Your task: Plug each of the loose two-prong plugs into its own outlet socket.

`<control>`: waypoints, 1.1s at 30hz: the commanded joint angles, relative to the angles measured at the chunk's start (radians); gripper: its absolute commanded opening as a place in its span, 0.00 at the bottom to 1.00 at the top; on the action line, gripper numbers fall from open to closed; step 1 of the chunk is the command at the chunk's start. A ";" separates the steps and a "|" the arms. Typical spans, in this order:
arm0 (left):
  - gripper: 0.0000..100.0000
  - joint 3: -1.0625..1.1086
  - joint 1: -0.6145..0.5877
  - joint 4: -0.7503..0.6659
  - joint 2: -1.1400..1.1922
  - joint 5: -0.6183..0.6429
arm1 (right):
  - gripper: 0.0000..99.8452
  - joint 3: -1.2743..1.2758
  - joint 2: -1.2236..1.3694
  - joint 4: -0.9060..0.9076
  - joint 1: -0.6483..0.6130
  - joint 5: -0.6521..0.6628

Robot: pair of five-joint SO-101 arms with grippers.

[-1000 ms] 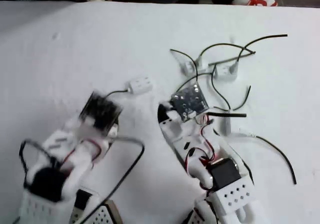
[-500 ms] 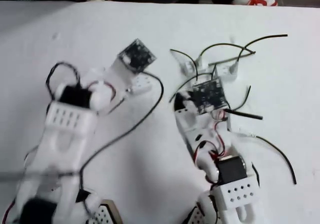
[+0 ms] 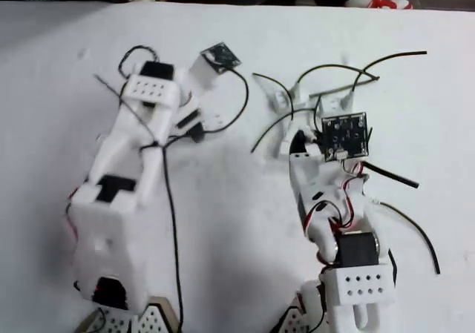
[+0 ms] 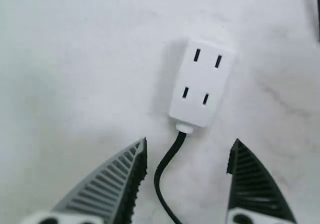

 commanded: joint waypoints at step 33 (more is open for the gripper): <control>0.02 -1.177 0.004 0.485 0.765 0.006 | 0.02 0.000 -0.008 -0.039 0.018 0.005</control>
